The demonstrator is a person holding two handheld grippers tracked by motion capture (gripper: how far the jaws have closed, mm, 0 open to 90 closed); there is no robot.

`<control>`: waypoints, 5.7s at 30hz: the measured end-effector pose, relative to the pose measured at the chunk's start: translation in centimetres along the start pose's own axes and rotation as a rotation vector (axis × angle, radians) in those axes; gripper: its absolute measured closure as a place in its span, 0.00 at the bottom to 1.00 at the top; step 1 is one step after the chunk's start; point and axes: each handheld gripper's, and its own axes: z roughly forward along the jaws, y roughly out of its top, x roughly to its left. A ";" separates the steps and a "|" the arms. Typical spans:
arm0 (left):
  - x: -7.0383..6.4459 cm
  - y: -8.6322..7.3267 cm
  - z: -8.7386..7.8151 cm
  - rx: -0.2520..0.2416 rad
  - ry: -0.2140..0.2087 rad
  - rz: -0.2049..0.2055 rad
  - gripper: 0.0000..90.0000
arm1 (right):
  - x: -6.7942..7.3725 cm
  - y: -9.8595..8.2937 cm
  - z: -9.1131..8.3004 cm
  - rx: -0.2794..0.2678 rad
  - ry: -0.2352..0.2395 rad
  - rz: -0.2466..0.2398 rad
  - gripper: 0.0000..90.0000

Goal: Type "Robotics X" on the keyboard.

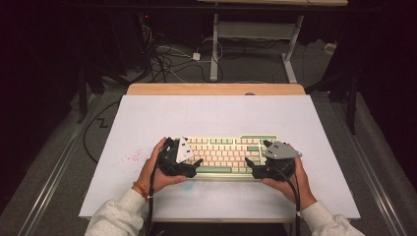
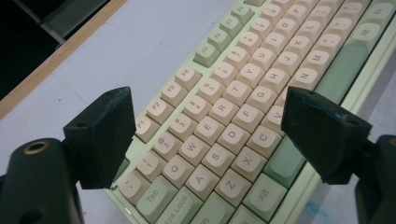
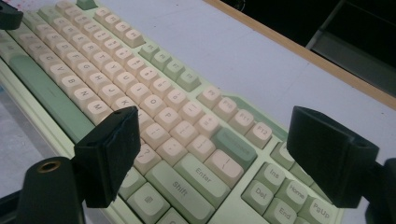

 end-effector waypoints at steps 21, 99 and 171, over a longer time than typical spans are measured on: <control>-0.5 0.2 -1.1 -0.042 0.051 0.034 0.19 | 0.7 0.7 -1.0 -0.034 -0.031 -0.041 0.22; 0.3 -8.2 -6.8 0.011 0.117 0.014 0.18 | -3.2 -5.0 -9.1 -0.042 -0.162 0.005 0.23; 0.5 -11.8 -6.5 0.086 0.060 -0.054 0.18 | -3.3 -9.1 -9.7 -0.013 -0.171 0.058 0.22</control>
